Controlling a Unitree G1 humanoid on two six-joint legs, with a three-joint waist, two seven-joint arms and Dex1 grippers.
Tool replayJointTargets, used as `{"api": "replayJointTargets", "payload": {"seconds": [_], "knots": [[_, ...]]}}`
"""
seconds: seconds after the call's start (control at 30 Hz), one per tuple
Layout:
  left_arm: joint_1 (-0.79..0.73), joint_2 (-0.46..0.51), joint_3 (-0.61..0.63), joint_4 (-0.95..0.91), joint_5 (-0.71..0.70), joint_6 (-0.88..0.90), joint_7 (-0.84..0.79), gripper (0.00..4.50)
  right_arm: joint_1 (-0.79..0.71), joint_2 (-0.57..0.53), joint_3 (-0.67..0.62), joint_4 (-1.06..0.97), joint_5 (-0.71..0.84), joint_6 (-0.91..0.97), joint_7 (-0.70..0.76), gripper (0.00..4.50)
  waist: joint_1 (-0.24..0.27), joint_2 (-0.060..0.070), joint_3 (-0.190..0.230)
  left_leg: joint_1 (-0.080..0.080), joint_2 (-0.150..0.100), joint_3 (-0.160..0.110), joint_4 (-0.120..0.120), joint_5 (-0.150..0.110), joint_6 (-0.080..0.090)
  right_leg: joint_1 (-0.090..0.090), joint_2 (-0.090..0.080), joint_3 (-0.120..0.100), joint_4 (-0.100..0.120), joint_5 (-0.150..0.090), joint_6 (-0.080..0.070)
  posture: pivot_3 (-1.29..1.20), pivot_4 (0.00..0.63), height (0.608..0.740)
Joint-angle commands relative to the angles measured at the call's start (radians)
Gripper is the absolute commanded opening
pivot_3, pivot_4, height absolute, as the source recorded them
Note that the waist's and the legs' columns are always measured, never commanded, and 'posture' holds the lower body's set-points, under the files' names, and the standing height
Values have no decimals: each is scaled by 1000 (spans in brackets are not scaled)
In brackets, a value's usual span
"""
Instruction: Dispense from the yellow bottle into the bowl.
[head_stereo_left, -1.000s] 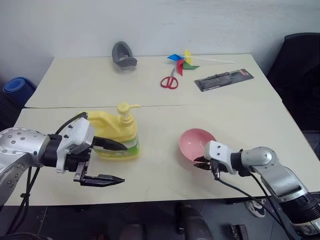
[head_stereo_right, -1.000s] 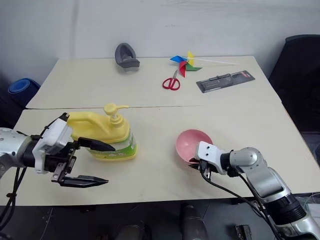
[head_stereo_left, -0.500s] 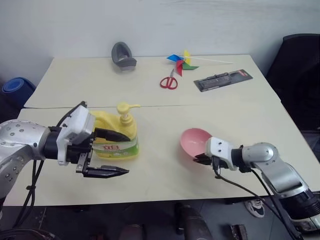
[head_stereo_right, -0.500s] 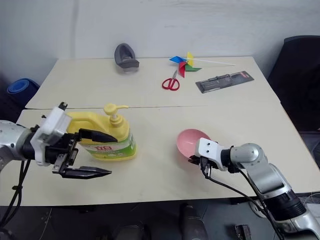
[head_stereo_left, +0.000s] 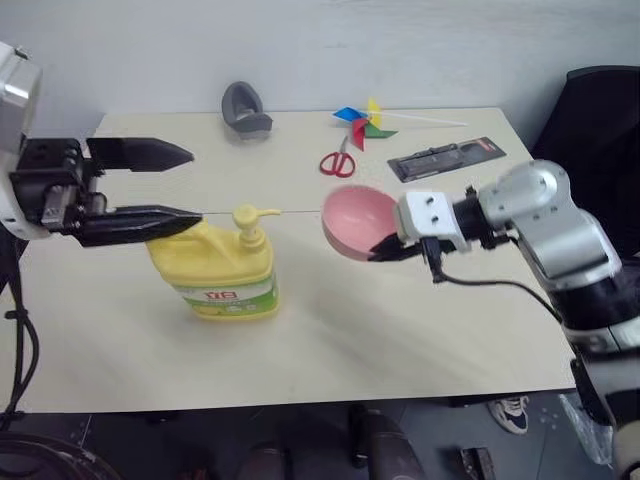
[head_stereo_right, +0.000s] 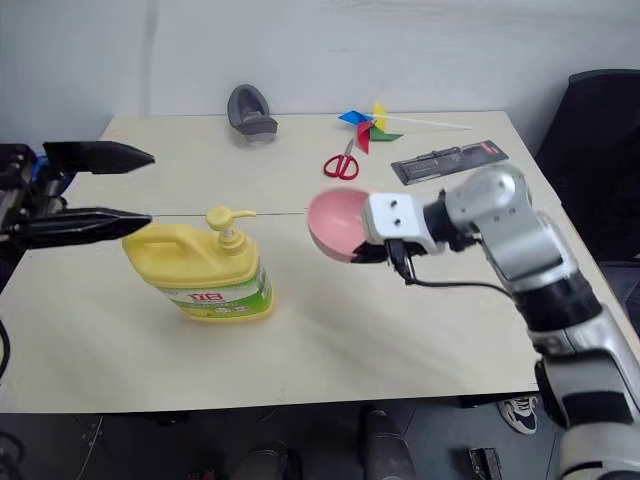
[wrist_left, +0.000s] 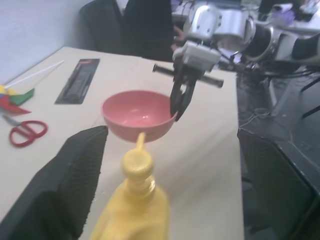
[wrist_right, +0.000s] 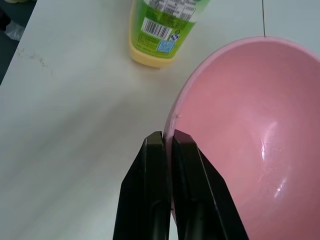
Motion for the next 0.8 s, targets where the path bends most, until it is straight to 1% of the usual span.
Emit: {"api": "replayJointTargets", "payload": {"seconds": [0.03,0.1,0.13,0.17,0.23,0.27,0.33,0.37,0.4,0.5,0.6,0.8], "knots": [[-46,4,-46,58,74,-64,-41,3342,-110,55,19,84,-14,-44,48,0,-1,0,0,0,0,0,0,0,0,0,0,0,0,0,0,0,150,740],[-66,-13,-85,65,102,-84,-60,2627,-162,93,30,139,-20,-61,63,0,-2,0,0,-1,0,0,0,0,0,-1,0,0,1,0,0,0,150,740],[-81,-33,-110,65,117,-95,-60,2374,-192,118,37,166,-19,-67,71,0,-1,0,0,-1,0,0,0,0,0,-1,0,-2,1,0,0,0,150,740],[-98,-53,-129,66,126,-99,-54,2026,-213,139,44,190,-23,-81,79,0,0,0,0,-1,0,0,0,0,0,-1,0,-3,1,0,0,0,150,740],[-114,-83,-151,58,136,-101,-53,1401,-233,162,54,219,-37,-107,90,0,1,0,0,-2,0,0,1,0,0,-1,-1,-4,0,0,0,0,150,740],[-115,-94,-158,50,136,-97,-55,1004,-239,169,60,229,-43,-120,97,0,1,0,0,-2,0,0,1,0,-1,-1,-1,-6,0,0,0,0,150,740],[-115,-116,-173,35,145,-98,-55,481,-255,181,70,243,-48,-135,112,0,0,0,0,-3,0,0,2,0,-1,-2,-3,-12,1,0,0,0,150,740],[-117,-124,-180,30,150,-98,-52,151,-262,186,73,249,-49,-141,119,0,0,0,0,-4,0,0,2,0,-1,-3,-4,-14,0,0,0,0,150,740],[-121,-134,-187,27,156,-98,-45,70,-269,190,75,253,-51,-144,126,0,-1,0,0,-5,0,0,2,-1,-1,-3,-4,-15,0,0,0,0,150,740],[-134,-158,-201,22,171,-88,-29,70,-292,199,84,273,-61,-163,144,0,-4,0,0,-8,1,0,4,-1,-1,-7,-5,-17,1,0,0,0,150,740],[-132,-165,-209,14,180,-90,-34,70,-311,207,93,294,-71,-177,149,0,-16,0,0,-21,1,0,14,-1,-3,-18,-6,-17,8,0,-1,0,150,740],[-118,-178,-225,3,216,-106,-34,70,-336,233,100,303,-68,-169,148,0,-28,0,0,-21,1,-1,19,-1,-3,-17,-6,-17,10,2,-2,0,150,740]]}}
